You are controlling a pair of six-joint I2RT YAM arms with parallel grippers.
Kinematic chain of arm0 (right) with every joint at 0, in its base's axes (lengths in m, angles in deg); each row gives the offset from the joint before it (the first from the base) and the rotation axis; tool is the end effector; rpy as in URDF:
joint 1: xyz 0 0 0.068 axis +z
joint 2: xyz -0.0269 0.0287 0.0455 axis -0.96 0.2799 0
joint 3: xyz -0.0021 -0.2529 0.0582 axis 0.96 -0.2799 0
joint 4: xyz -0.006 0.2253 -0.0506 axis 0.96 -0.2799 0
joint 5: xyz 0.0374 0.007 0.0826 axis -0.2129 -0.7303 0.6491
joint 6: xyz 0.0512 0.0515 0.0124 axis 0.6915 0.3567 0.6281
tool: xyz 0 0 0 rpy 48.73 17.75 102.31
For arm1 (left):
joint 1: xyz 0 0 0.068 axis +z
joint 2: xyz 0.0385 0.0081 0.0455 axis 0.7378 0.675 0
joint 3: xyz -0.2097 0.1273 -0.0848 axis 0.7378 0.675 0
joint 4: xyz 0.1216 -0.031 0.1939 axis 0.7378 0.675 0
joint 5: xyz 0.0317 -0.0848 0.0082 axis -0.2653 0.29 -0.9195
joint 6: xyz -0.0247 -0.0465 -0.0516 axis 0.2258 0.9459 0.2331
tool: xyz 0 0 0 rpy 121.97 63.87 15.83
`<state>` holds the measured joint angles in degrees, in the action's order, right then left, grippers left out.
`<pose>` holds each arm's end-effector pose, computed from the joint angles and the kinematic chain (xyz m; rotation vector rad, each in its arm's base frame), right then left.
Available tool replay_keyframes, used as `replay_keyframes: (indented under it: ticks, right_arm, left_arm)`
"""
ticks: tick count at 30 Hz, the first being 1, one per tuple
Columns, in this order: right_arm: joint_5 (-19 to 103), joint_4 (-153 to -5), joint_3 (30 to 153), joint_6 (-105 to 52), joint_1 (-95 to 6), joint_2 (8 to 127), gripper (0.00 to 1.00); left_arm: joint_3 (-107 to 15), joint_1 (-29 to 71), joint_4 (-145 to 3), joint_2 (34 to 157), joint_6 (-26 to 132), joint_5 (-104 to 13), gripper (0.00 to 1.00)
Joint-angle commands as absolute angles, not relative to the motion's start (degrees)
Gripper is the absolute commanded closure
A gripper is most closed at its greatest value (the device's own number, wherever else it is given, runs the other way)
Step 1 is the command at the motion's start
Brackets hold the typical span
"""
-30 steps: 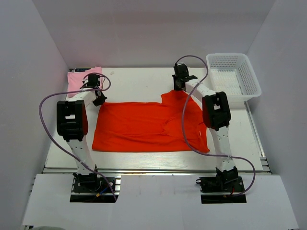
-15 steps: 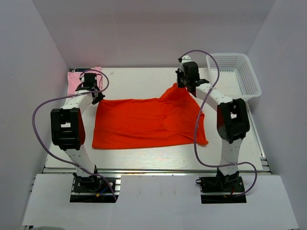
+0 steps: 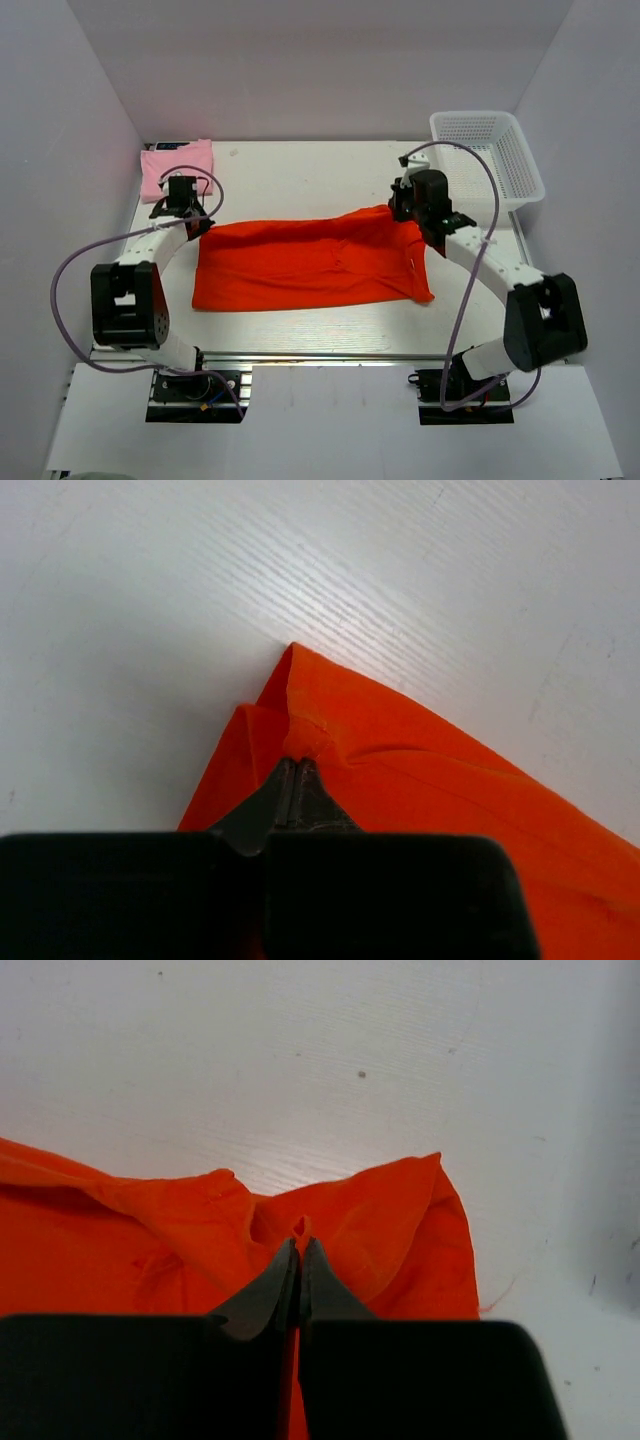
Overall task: Fold and stack the t-shirts
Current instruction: Fold the other side of the tshirt into a rectangle
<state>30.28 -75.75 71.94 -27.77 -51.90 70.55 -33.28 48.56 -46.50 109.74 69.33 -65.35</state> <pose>0.3103 0.1197 0.2602 -0.2374 1.9969 0.2368 0.3132 0.0181 0.1998 -0.6952 2.3713 0.0562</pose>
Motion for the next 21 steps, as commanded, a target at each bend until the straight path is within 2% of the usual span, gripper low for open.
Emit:
replay_keyframes:
  ticks: [1,13,17,18,21]
  right_arm:
    - [29.0,-74.3,67.4,-25.2,-52.0,65.0,1.0]
    - [29.1,-80.1,52.5,-19.3,-51.9,52.4,1.0]
    - [32.0,-79.6,48.1,-17.4,-51.9,50.0,0.89]
    - [32.7,-79.7,47.3,-16.9,-51.9,49.7,0.79]
    - [35.8,-83.0,44.3,-14.7,-51.9,47.9,0.71]
  left_arm:
    - [-29.9,48.4,-48.4,104.3,68.8,-66.6,1.0]
    - [-23.0,48.9,-48.3,100.1,70.4,-67.7,1.0]
    - [-21.9,48.9,-46.4,100.1,71.2,-67.7,1.0]
    - [-21.9,48.9,-44.2,100.1,72.2,-67.7,0.95]
    - [-21.9,48.9,-38.4,98.9,76.9,-72.1,0.56]
